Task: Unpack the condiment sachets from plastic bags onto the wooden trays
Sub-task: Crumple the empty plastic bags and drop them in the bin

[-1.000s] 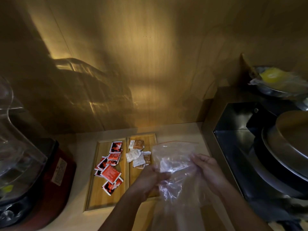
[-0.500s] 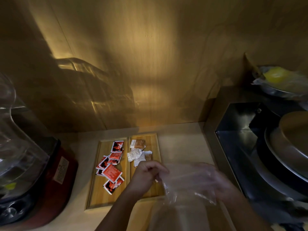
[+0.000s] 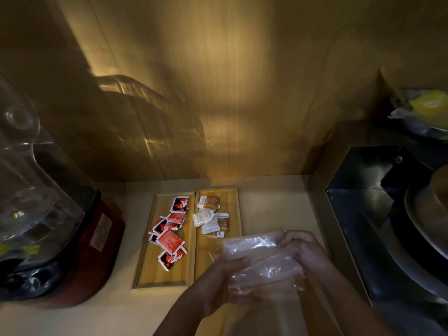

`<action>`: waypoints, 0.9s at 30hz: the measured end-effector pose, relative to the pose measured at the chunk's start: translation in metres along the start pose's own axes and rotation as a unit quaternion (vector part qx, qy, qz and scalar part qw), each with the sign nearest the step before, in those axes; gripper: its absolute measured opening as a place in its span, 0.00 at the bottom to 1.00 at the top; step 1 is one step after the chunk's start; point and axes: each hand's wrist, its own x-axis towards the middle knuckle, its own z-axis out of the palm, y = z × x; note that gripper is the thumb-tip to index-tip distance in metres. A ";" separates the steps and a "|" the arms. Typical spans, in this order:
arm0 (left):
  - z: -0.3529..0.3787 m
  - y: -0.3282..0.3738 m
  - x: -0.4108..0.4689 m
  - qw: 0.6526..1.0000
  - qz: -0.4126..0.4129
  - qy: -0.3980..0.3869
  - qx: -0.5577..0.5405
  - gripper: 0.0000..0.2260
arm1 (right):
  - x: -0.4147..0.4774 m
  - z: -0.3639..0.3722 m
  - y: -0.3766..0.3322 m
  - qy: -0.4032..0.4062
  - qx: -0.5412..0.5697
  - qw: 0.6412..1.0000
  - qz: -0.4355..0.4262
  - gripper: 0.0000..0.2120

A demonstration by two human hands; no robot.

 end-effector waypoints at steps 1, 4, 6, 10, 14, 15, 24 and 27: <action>-0.004 -0.004 -0.002 1.000 0.003 0.014 0.007 0.24 | 0.001 0.005 0.003 -0.010 -0.012 1.000 0.002 0.21; -0.016 -0.014 -0.011 0.996 0.027 0.084 0.026 0.15 | -0.001 0.026 0.012 -0.039 0.019 0.999 0.016 0.17; -0.024 -0.023 -0.021 0.986 0.048 0.158 0.015 0.08 | -0.007 0.040 0.019 -0.067 0.075 0.994 0.050 0.16; -0.044 -0.041 -0.045 0.959 0.064 0.277 -0.003 0.07 | -0.027 0.072 0.035 -0.167 0.021 0.978 0.127 0.21; -0.065 -0.056 -0.071 0.944 0.110 0.311 0.001 0.05 | -0.049 0.101 0.046 -0.169 -0.061 0.978 0.104 0.17; -0.070 -0.060 -0.078 0.943 0.119 0.312 0.000 0.05 | -0.054 0.109 0.049 -0.151 -0.074 0.982 0.090 0.18; -0.163 -0.117 -0.187 0.936 0.109 0.326 -0.076 0.03 | -0.106 0.230 0.124 -0.086 -0.103 0.990 0.050 0.20; -0.194 -0.146 -0.221 0.911 0.076 0.385 -0.127 0.03 | -0.123 0.272 0.147 -0.109 -0.179 0.978 0.017 0.18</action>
